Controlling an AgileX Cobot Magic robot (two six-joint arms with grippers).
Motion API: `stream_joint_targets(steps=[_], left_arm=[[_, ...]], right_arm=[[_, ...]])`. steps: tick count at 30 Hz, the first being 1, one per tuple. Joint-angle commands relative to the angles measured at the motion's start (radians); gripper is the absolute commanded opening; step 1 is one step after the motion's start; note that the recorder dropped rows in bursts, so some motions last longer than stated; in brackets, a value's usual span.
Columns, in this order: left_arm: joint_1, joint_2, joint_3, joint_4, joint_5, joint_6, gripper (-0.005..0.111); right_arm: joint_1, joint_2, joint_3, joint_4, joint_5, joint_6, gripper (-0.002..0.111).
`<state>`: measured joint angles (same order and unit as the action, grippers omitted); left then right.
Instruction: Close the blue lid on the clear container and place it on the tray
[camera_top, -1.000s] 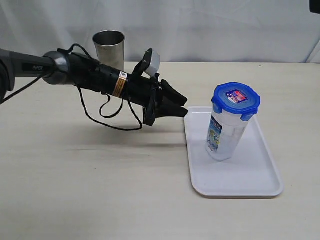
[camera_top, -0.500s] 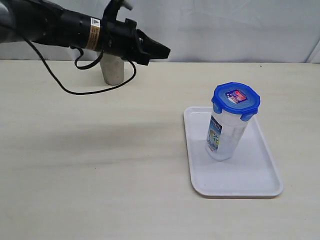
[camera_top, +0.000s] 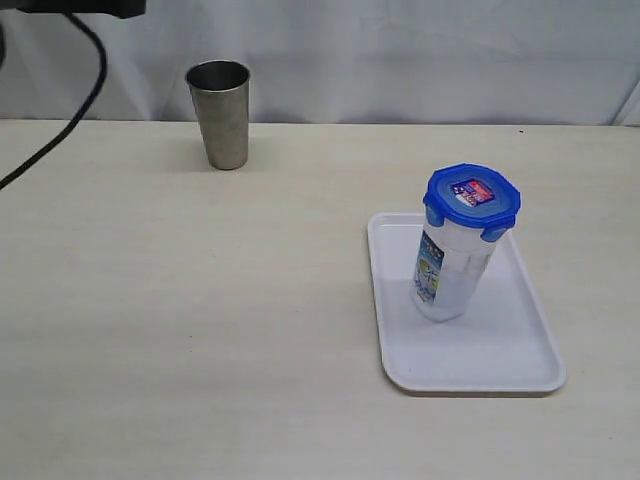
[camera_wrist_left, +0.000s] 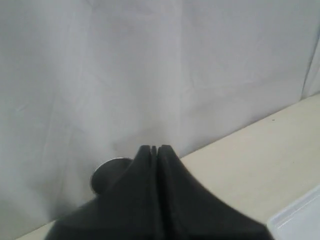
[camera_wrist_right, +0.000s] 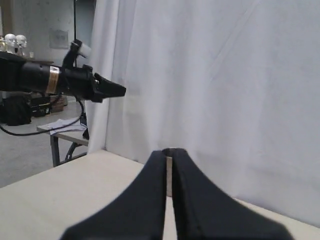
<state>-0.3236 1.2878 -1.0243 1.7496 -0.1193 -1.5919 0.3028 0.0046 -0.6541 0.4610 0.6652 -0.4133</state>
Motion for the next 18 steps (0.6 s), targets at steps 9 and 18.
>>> stream_joint_targets(steps=[9, 18], left_arm=[[0.003, -0.871, 0.629, -0.042, 0.188, -0.079, 0.000], [0.003, -1.203, 0.848, -0.114, 0.085, -0.087, 0.000]], right_arm=[[0.001, -0.005, 0.109, 0.082, -0.032, 0.008, 0.005], [0.001, -0.005, 0.197, 0.134, -0.070, 0.011, 0.005]])
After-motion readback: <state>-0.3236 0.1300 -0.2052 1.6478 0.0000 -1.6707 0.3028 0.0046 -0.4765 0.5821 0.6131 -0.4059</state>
